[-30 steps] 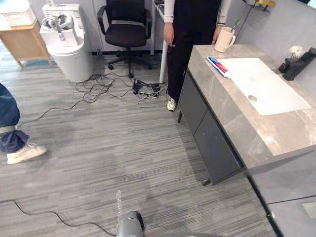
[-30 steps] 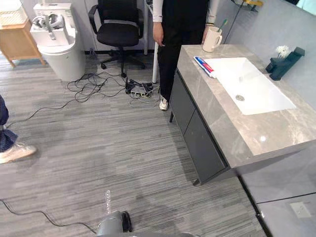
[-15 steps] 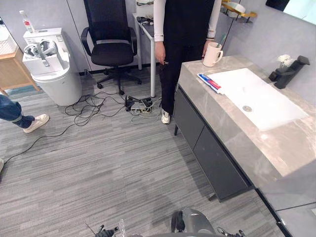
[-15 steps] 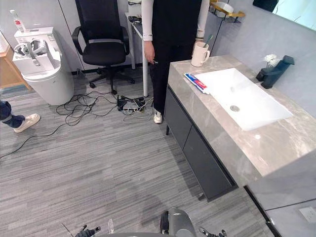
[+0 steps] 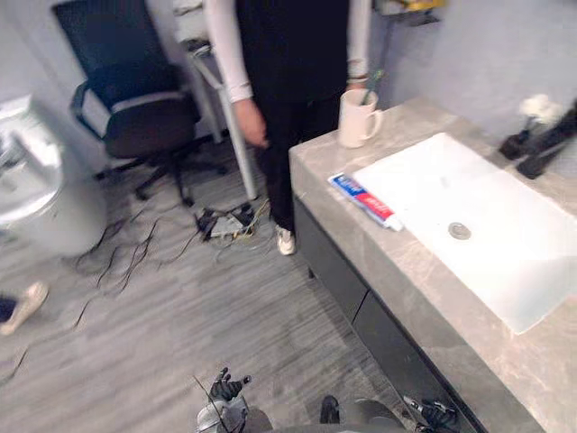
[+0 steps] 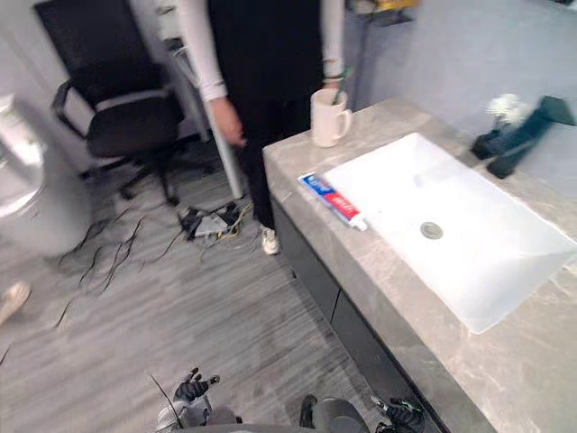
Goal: Organize washtable
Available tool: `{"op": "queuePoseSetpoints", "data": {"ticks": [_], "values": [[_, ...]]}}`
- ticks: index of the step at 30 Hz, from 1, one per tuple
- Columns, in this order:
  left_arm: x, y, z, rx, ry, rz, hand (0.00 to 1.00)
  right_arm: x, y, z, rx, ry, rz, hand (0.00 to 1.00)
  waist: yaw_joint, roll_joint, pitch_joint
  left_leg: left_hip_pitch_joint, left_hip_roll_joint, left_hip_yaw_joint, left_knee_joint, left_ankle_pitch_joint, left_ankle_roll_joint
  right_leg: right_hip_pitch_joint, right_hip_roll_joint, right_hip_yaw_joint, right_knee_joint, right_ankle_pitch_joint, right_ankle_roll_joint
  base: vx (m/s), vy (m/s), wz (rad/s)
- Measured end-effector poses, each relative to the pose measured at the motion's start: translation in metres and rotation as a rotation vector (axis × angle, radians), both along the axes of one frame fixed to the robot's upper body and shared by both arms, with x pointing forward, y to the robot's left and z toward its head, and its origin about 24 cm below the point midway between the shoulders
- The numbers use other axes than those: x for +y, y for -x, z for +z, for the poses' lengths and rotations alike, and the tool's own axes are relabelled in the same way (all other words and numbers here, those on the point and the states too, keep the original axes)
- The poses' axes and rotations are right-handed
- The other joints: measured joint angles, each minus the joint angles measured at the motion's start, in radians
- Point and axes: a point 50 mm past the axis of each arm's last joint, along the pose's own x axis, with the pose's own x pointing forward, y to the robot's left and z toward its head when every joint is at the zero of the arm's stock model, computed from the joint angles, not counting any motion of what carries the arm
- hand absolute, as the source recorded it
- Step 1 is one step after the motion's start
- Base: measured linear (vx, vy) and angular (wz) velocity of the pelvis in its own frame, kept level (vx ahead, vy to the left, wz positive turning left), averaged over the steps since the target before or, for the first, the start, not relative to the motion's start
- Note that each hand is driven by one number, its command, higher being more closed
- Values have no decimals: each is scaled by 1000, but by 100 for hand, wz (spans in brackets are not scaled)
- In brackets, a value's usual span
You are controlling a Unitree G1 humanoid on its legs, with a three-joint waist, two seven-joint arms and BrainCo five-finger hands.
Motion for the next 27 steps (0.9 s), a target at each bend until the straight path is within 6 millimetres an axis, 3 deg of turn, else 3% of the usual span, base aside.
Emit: {"op": "queuePoseSetpoints", "data": {"ticks": [2, 5, 7, 8, 9, 10, 12, 13, 14, 16, 17, 19, 20, 21, 22, 24, 26, 27], "values": [[10, 6, 1, -7, -14, 54, 0, 4, -3, 0, -6, 2, 23, 0, 16, -19, -1, -32, -2, -22, -186, -31, 41, 32, -12, 131, -36, 14, 26, 226, 246, -160], [16, 13, 1, -4, -25, 104, 0, 9, -14, 1, -27, 11, 74, 0, 34, -29, -4, -20, -26, -163, -499, -31, 42, 27, -25, 298, -50, 21, 96, 189, 371, -176], [13, 22, -2, 16, -7, 148, 0, 10, -16, 2, -35, 16, 99, 0, 44, -13, -16, 32, -42, -278, -710, 20, 47, 4, -17, 390, -50, 19, 150, 126, 450, -148], [8, 25, -4, 23, 8, 158, 0, 7, -16, 3, -34, 25, 102, 0, 53, 10, -28, 56, -40, -314, -764, 43, 18, -9, -6, 421, -50, 17, 170, 85, 461, -124], [7, 25, -4, 26, 14, 169, 0, 7, -16, 3, -37, 24, 100, 0, 51, 4, -38, 86, -49, -345, -806, -7, -66, -28, -16, 440, -49, 20, 197, 80, 424, -103], [9, 24, -4, 19, 9, 167, 0, 9, -15, 2, -32, 17, 102, 0, 53, -4, -38, 85, -60, -342, -805, -19, -71, -43, -24, 424, -29, 17, 202, 40, 331, -98], [26, 27, -2, 14, -36, 172, 0, 22, -10, -6, 4, -34, 125, 0, 63, -79, -44, 82, -158, -379, -719, -22, -72, -67, -86, 456, 2, 8, 229, -43, 257, -83], [29, 32, -3, 28, -42, 171, 0, 23, -7, -8, 16, -44, 128, 0, 59, -92, -54, 82, -188, -414, -696, -25, -68, -70, -104, 484, -1, 10, 247, -78, 181, -75], [28, 34, -3, 31, -45, 162, 0, 23, -5, -9, 24, -47, 128, 0, 58, -92, -55, 86, -202, -429, -689, -30, -59, -73, -109, 504, -3, 13, 252, -137, 212, -85], [21, 33, -4, 38, -37, 105, 0, 15, -5, -8, 21, -40, 127, 0, 53, -63, -70, 89, -198, -414, -740, -109, -32, -130, -104, 563, -18, 29, 278, -152, 198, -80], [21, 31, -4, 37, -38, 96, 0, 13, -6, -9, 25, -41, 122, 0, 52, -70, -67, 87, -201, -396, -749, -118, -26, -145, -109, 574, -19, 33, 277, -154, 164, -73], [19, 34, -5, 52, -42, 61, 0, 7, 2, -11, 56, -42, 85, 0, 49, -71, -68, 96, -210, -344, -788, -112, -15, -132, -136, 597, -111, 61, 219, -182, 143, -82], [18, 34, -5, 57, -52, 26, 0, 4, 8, -13, 81, -40, 69, 0, 42, -53, -63, 109, -205, -323, -809, -108, -8, -121, -145, 601, -159, 60, 194, -131, 65, -61], [18, 34, -5, 58, -61, 1, 0, 4, 12, -14, 97, -46, 64, 0, 39, -54, -62, 114, -201, -309, -817, -108, -8, -122, -146, 604, -165, 62, 187, -91, 49, -62], [19, 30, -4, 64, -96, -85, 0, 10, 20, -17, 129, -70, 51, 0, 24, -77, -67, 132, -206, -278, -831, -106, -10, -125, -151, 619, -177, 60, 173, -16, 31, -68], [17, 28, -5, 82, -135, -199, 0, 12, 27, -18, 149, -81, 41, 0, 23, -90, -66, 165, -210, -231, -863, -101, -8, -132, -153, 649, -194, 76, 146, 7, 31, -94], [14, 24, -5, 92, -166, -307, 0, 12, 24, -18, 143, -79, 50, 0, 9, -88, -65, 178, -215, -162, -882, -96, -1, -165, -154, 675, -207, 103, 88, 9, 33, -98], [13, 24, -6, 96, -172, -336, 0, 12, 21, -18, 141, -75, 68, 0, 3, -87, -64, 178, -212, -136, -887, -87, 12, -184, -155, 654, -214, 133, 24, 17, 25, -82]]}}
